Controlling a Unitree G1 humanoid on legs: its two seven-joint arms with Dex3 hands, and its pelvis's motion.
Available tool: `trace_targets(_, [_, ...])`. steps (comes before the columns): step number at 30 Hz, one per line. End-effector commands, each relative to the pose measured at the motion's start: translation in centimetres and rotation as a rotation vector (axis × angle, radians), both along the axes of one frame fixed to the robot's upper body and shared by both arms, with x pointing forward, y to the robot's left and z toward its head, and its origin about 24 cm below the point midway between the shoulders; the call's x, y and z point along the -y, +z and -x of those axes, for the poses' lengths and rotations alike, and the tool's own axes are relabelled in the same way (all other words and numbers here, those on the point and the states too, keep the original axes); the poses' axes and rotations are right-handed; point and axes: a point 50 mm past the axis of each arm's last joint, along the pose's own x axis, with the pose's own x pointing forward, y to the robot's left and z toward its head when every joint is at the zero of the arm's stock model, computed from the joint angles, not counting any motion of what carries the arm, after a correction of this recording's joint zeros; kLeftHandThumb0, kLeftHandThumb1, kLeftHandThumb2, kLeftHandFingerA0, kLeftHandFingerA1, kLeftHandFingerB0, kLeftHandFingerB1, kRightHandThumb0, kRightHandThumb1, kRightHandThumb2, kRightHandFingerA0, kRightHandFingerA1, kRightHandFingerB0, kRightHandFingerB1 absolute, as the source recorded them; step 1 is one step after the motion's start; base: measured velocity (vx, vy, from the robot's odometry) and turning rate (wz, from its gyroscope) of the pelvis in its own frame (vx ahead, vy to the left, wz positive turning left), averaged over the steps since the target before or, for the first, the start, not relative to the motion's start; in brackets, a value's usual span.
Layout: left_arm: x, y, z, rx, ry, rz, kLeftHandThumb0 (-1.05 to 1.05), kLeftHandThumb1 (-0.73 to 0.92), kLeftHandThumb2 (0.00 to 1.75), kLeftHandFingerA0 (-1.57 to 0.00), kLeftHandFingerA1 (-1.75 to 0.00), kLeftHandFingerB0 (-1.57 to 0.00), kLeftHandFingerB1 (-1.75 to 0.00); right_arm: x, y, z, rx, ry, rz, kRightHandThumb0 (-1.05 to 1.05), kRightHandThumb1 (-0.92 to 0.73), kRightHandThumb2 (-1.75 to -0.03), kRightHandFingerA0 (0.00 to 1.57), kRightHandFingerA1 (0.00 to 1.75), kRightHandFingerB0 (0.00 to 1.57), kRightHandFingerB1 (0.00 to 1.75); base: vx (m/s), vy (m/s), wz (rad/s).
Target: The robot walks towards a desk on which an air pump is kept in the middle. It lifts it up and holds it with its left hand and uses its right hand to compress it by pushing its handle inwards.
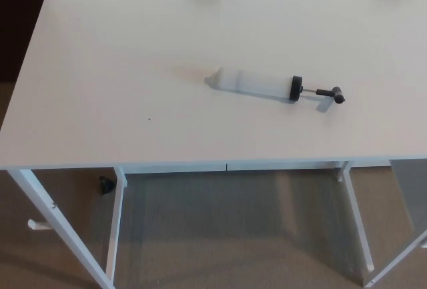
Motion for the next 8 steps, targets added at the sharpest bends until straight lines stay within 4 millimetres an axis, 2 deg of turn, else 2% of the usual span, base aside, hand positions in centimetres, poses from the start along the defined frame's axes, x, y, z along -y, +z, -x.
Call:
trace_targets(1, [-0.24,0.33,0.00,0.094,0.085,0.116,-0.87,0.68,0.97,-0.08,-0.43,-0.03,-0.36,0.50,0.34,-0.42,0.181,-0.070,-0.157,-0.79,-0.85,-0.66,0.17,0.32,0.09,0.25,0.00,0.000,0.00])
trace_targets(2, [-0.21,0.30,0.01,0.094,0.085,0.119,-0.77,0.64,0.98,-0.08,-0.45,-0.01,-0.36,0.50,0.34,-0.44,0.186,-0.072,-0.161,-0.80,-0.84,-0.65,0.17,0.32,0.09,0.24,0.00,0.000,0.00])
trace_targets(3, [-0.19,0.28,0.02,0.092,0.085,0.121,-0.77,0.64,0.98,-0.08,-0.45,-0.01,-0.36,0.49,0.35,-0.46,0.190,-0.072,-0.164,-0.80,-0.84,-0.65,0.17,0.32,0.09,0.24,0.00,0.000,0.00])
trace_targets(4, [-0.20,0.25,-0.04,0.090,0.085,0.123,-0.77,0.63,0.98,-0.06,-0.45,-0.03,-0.35,0.48,0.41,-0.49,0.191,-0.068,-0.158,-0.82,-0.67,-1.04,0.15,0.48,0.00,0.31,0.00,0.000,0.00])
trace_targets(8, [-0.20,0.23,-0.12,0.090,0.087,0.137,-0.74,0.61,0.98,-0.03,-0.44,-0.06,-0.35,0.48,0.52,-0.53,0.201,-0.068,-0.164,-0.82,-0.67,-1.04,0.16,0.48,0.00,0.31,0.00,0.000,0.00])
